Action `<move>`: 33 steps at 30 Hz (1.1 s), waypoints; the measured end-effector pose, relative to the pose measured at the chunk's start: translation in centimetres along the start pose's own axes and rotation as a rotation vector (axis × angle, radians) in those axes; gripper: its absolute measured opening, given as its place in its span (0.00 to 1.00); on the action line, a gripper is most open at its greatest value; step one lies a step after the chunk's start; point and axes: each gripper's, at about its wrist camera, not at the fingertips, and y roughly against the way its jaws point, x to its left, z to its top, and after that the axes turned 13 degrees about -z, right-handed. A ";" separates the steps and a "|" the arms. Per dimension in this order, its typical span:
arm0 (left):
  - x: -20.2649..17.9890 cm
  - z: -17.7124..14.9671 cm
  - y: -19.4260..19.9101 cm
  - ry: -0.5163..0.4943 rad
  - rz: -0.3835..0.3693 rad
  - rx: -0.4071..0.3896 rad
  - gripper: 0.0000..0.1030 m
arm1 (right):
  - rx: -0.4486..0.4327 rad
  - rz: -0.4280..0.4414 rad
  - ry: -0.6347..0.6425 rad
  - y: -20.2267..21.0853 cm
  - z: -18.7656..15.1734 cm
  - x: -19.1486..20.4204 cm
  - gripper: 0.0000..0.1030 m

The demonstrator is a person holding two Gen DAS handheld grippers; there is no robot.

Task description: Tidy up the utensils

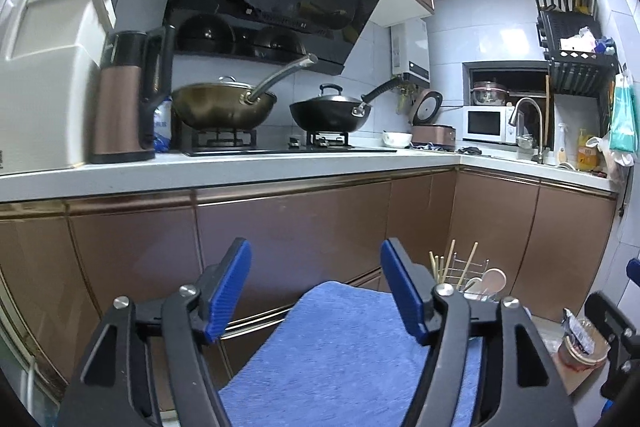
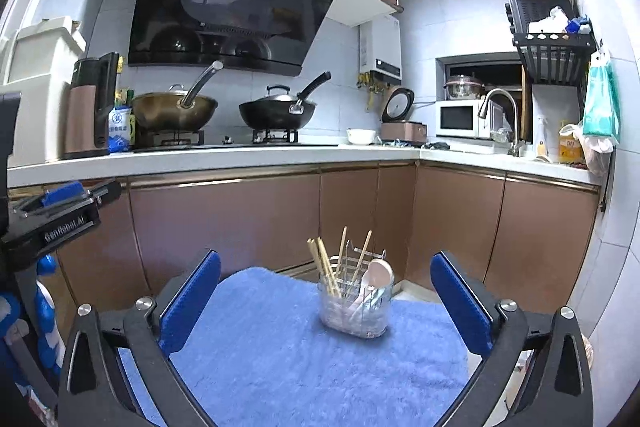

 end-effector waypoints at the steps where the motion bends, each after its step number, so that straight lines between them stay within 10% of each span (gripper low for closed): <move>1: 0.1 -0.1 0.2 -0.004 0.006 0.000 0.65 | 0.007 -0.001 0.002 0.2 -0.3 0.1 1.00; 33: -2.0 -2.9 2.7 -0.123 -0.019 0.033 0.72 | 0.101 -0.148 0.028 2.1 -3.2 -0.3 1.00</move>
